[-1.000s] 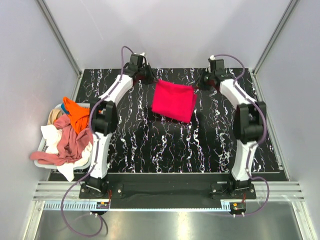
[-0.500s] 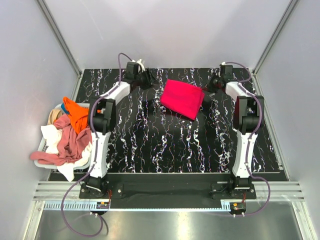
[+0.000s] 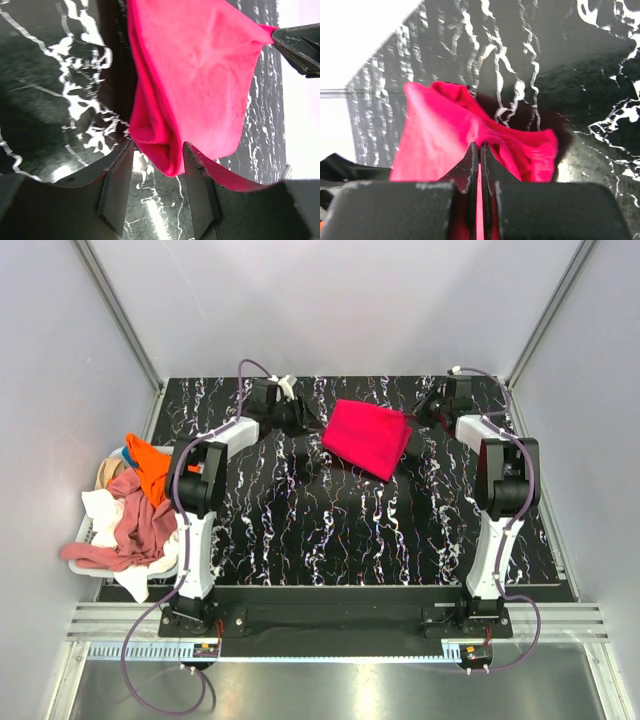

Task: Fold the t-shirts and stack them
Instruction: Fold the tshirt

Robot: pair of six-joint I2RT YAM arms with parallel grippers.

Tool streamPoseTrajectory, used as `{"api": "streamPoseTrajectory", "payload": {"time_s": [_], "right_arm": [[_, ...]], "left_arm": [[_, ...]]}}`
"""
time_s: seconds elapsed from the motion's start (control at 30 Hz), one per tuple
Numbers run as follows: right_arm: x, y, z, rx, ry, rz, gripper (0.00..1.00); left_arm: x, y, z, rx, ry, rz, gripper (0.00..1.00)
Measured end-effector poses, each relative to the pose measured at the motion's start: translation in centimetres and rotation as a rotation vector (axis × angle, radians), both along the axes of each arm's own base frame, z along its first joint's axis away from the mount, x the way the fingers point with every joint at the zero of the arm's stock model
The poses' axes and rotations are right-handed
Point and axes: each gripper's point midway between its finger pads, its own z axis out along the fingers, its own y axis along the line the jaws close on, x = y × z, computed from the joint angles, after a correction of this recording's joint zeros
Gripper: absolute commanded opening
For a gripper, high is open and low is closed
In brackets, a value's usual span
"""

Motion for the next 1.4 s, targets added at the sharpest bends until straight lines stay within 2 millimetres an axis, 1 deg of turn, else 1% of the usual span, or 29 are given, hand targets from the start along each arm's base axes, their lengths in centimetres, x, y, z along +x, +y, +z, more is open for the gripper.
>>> {"api": "streamPoseTrajectory", "payload": {"time_s": [0.1,0.17,0.23,0.33,0.37,0.4,0.47,0.5,0.57,0.6,0.63,0.7,0.8,0.87,0.97,1.07,1.13,1.2,1.3,1.33,1.37,1.4], "right_arm": [[-0.2,-0.3,1.1,0.024,-0.043,-0.023,0.00],[-0.2,-0.7,1.3,0.041,-0.052,-0.046,0.00],[-0.3,-1.9,0.9,0.052,-0.046,-0.082,0.00],[-0.7,-3.7,-0.3,0.069,-0.017,-0.150,0.07],[-0.8,-4.1,-0.7,0.074,-0.005,-0.162,0.10],[-1.1,-4.5,-1.1,0.081,0.009,-0.176,0.23],[-1.4,-5.3,-1.5,0.095,0.027,-0.195,0.34],[-1.4,-5.6,-1.5,0.098,0.031,-0.202,0.43],[-1.5,-6.1,-1.4,0.095,0.030,-0.214,0.47],[-1.8,-6.3,-1.3,0.093,0.034,-0.217,0.51],[-2.1,-6.4,-1.0,0.092,0.036,-0.218,0.57],[-2.7,-6.2,-0.4,0.089,0.034,-0.208,0.58],[-3.4,-5.6,0.9,0.098,0.017,-0.172,0.61],[-3.8,-5.2,1.1,0.100,0.012,-0.138,0.62],[-4.7,-4.5,0.6,0.109,0.030,-0.090,0.63],[-5.3,-4.1,-0.1,0.109,0.056,-0.057,0.64],[-5.6,-3.9,-0.6,0.106,0.069,-0.043,0.64],[-5.8,-3.8,-1.3,0.103,0.081,-0.031,0.63],[-6.1,-3.6,-2.8,0.103,0.114,-0.011,0.61],[-6.2,-3.5,-3.4,0.105,0.127,-0.005,0.59],[-6.4,-3.4,-4.2,0.109,0.143,0.001,0.57],[-6.6,-3.3,-4.9,0.114,0.161,0.007,0.52]], "left_arm": [[-0.2,-0.7,0.2,-0.012,-0.007,-0.025,0.49],[0.0,-1.1,0.1,-0.020,-0.010,-0.041,0.49],[0.2,-1.6,-0.4,-0.026,-0.008,-0.054,0.49],[0.3,-2.2,-1.5,-0.030,0.011,-0.071,0.47],[0.5,-2.3,-1.8,-0.029,0.016,-0.072,0.47],[0.5,-2.4,-2.2,-0.027,0.024,-0.073,0.47],[0.2,-2.3,-2.7,-0.012,0.050,-0.071,0.48],[0.0,-2.2,-2.9,-0.002,0.060,-0.069,0.48],[0.0,-1.9,-3.3,0.027,0.070,-0.056,0.48],[0.0,-1.6,-3.4,0.046,0.075,-0.044,0.49],[-0.1,-1.3,-3.6,0.065,0.082,-0.033,0.49],[-0.2,-1.0,-3.4,0.091,0.082,-0.020,0.51],[-0.1,-0.9,-2.1,0.100,0.049,-0.023,0.52],[0.0,-1.1,-1.5,0.098,0.032,-0.032,0.52],[-0.3,-1.6,-1.4,0.098,0.025,-0.051,0.53],[-0.6,-2.5,-1.3,0.093,0.020,-0.073,0.54],[-0.4,-3.2,-1.3,0.086,0.012,-0.086,0.53],[-0.2,-4.0,-1.7,0.082,0.010,-0.099,0.53],[-0.4,-4.3,-3.3,0.088,0.040,-0.103,0.40],[-0.4,-4.3,-3.9,0.090,0.055,-0.101,0.34],[-0.5,-4.2,-4.4,0.092,0.070,-0.098,0.25],[-0.6,-4.2,-4.9,0.094,0.087,-0.096,0.19]]}}
